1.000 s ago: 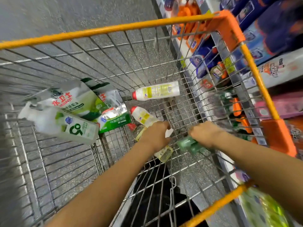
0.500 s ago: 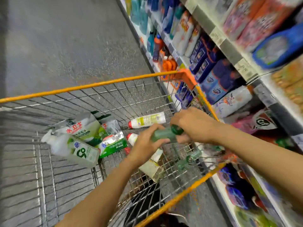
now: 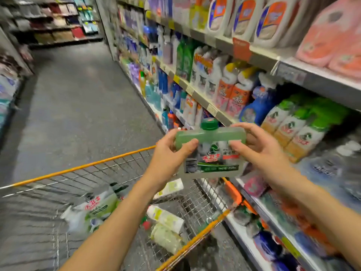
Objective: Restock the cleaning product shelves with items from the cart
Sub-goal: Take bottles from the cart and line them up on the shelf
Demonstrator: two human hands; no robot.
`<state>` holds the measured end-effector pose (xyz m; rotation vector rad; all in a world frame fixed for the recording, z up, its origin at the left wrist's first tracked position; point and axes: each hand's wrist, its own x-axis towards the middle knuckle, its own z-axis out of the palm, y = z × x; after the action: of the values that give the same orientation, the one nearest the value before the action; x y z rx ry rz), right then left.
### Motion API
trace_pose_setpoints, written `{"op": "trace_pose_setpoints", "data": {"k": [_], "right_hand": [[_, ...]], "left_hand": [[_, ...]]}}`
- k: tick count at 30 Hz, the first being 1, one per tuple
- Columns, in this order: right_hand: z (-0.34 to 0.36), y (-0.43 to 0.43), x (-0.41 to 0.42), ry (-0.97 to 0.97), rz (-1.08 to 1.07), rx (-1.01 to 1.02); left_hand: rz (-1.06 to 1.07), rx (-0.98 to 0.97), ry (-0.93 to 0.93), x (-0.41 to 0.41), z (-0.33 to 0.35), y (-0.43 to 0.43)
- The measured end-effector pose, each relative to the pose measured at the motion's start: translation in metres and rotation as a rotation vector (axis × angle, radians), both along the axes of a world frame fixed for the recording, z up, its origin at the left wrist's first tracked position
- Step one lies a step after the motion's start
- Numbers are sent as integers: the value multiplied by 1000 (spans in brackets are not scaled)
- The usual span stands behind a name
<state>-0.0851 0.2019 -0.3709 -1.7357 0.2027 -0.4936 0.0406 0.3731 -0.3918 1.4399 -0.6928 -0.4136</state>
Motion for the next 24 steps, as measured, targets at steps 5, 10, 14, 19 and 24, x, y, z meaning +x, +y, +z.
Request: {"op": "trace_pose_setpoints", "data": {"k": [5, 10, 14, 19, 24], "right_hand": [[52, 1, -54, -109, -99, -13], [97, -6, -117, -190, -176, -35], [123, -20, -162, -205, -271, -39], [161, -43, -216, -287, -421, -83], [210, -72, -275, -352, -618, -229]], "left_hand": [[4, -75, -121, -45, 49, -24], [-47, -140, -231, -96, 93, -52], [-165, -196, -255, -133, 125, -76], [-309, -266, -286, -171, 166, -125], [-460, -433, -383, -213, 213, -188]]}}
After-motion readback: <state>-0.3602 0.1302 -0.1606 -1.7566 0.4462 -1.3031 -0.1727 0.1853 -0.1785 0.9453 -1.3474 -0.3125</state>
